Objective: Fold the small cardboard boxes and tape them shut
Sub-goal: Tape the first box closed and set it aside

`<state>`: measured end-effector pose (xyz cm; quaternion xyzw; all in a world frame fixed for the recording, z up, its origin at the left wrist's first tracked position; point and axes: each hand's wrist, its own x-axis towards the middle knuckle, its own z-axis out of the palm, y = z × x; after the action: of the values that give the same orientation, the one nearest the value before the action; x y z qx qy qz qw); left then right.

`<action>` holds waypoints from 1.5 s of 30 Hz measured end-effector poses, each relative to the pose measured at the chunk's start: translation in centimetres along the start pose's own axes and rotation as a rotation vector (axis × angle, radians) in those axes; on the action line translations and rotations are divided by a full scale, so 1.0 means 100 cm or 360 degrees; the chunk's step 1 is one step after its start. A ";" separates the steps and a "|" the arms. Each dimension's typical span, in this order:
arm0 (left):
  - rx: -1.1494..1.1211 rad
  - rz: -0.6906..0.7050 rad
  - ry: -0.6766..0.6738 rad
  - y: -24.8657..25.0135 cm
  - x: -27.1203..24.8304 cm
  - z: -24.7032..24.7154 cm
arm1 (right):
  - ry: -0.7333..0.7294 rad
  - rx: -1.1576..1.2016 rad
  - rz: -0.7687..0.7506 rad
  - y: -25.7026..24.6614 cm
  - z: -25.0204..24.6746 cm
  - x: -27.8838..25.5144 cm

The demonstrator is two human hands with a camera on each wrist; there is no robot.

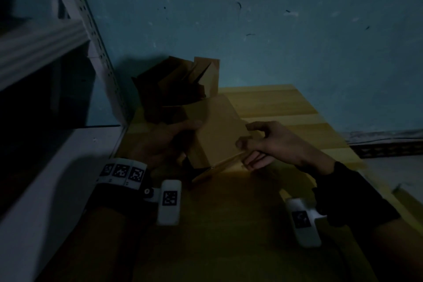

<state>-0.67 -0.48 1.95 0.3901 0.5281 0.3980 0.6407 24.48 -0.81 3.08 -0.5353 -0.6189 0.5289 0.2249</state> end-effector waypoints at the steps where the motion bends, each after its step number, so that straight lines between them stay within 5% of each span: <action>1: 0.0044 0.0006 0.0018 0.000 0.000 0.001 | 0.0007 -0.0024 0.0005 0.000 0.001 0.001; 9: 0.0188 0.0124 0.0173 -0.002 0.003 0.000 | 0.0013 -0.0103 0.0014 -0.004 0.005 -0.001; 45: 0.0226 0.0106 0.0089 -0.004 0.002 0.003 | 0.0022 -0.0100 0.0170 -0.022 0.015 -0.004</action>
<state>-0.30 -0.49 1.53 0.4407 0.5594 0.3913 0.5828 22.42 -1.49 4.61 -0.5781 -0.6043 0.5166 0.1837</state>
